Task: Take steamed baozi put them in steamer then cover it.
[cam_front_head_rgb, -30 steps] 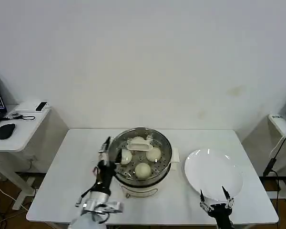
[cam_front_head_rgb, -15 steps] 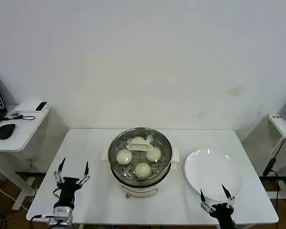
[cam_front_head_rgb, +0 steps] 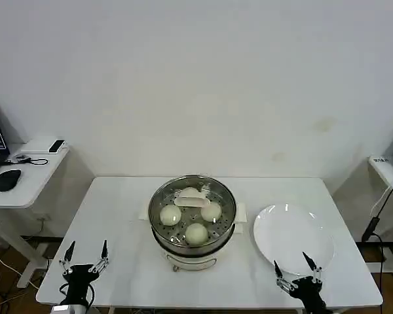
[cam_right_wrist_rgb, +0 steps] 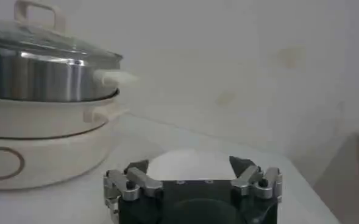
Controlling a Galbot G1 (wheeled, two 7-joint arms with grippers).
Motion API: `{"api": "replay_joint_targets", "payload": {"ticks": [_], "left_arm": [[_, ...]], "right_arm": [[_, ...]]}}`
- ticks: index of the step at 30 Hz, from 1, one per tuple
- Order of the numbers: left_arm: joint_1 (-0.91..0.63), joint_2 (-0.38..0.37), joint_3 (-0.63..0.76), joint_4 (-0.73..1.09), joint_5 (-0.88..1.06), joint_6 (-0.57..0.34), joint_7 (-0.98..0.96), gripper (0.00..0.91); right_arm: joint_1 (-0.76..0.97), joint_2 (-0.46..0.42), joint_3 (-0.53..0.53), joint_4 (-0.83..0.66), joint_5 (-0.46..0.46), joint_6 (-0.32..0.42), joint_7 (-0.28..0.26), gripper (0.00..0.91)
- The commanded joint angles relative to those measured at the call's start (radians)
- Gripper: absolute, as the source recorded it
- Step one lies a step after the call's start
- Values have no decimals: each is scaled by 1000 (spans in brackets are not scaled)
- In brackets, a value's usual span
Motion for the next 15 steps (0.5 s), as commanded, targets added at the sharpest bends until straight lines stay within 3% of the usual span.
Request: {"api": "replay_joint_targets", "payload": {"ticks": [1,6,10,15], "left_arm": [[90,-15,-36,-31,-75,-18,20,907],[134,-51,-18,-68,-13,-24,28,907],[138,-65,-15,-70,-5,-14,34,907],[151,-63,-14,-62,3,-5,43,907]], "right_arm": [[-23,-85,-52,30,71,-40,28,907],[-43,-99,-77,37,78,-33,39,907],[-42,-99,-89,28,70,-3,82,907],[-36,-113,-84,34,55,-35,102,907]]}}
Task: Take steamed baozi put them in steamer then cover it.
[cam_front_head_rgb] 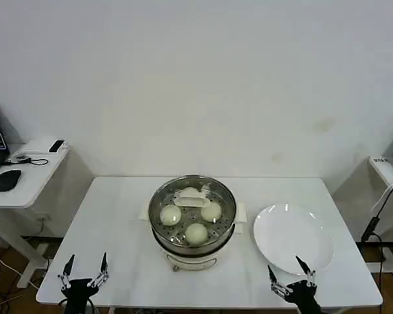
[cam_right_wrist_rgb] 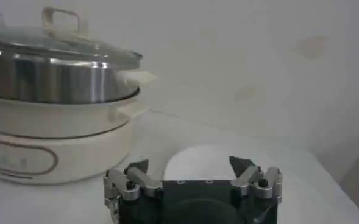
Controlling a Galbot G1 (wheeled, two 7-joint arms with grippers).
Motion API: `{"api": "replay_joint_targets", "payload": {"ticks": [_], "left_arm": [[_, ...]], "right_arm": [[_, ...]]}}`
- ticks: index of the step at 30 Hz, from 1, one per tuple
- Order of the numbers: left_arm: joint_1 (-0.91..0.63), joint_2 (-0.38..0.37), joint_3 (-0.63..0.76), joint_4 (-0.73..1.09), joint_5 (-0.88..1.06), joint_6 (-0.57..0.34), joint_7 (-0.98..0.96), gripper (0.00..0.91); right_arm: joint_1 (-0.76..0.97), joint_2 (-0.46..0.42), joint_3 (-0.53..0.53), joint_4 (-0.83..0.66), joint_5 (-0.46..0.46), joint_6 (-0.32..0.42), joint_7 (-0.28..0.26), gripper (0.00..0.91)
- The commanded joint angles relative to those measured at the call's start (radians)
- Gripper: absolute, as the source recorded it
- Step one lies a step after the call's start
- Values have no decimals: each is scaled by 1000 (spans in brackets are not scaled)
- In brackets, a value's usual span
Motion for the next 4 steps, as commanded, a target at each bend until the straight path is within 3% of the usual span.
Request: {"api": "replay_joint_targets", "payload": {"ticks": [1,4], "left_arm": [[48,-22,-3,-17,18,6,15,907],[54,-22,-10,-19,18,21,29,907]], "right_arm": [[-9,-40,-27,12,-1,-19,53,907],[-13,-40,-23,13,-1,-22,40,907]]}}
